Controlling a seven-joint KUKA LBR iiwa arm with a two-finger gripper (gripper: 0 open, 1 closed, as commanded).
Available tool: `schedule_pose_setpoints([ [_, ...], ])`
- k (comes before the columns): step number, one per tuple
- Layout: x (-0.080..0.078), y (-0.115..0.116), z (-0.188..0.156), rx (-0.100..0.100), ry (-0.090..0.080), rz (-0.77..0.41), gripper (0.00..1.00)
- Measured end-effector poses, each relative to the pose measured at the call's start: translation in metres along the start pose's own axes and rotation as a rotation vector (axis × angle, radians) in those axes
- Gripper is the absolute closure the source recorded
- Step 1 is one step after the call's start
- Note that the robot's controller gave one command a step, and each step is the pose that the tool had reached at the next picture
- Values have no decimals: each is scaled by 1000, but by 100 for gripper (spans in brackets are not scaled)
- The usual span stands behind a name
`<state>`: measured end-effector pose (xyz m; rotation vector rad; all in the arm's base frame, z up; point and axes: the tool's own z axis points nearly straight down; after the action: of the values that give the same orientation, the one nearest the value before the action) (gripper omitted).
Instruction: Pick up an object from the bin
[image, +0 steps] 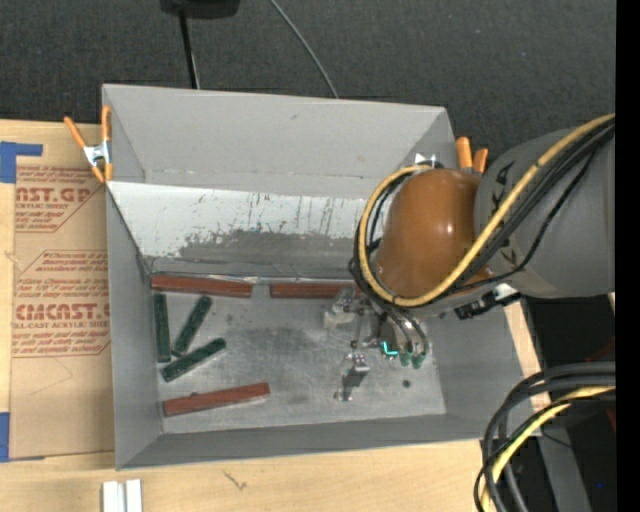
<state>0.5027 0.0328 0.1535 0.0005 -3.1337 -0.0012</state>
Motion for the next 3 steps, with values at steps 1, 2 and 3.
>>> schedule_pose_setpoints([
  [1, -2, 0, -4, 0, -8, 0, 0],
  [2, 4, 54, 66, 0, -7, -80, 100],
  [3, 4, 54, 66, 0, -7, -79, 0],
])
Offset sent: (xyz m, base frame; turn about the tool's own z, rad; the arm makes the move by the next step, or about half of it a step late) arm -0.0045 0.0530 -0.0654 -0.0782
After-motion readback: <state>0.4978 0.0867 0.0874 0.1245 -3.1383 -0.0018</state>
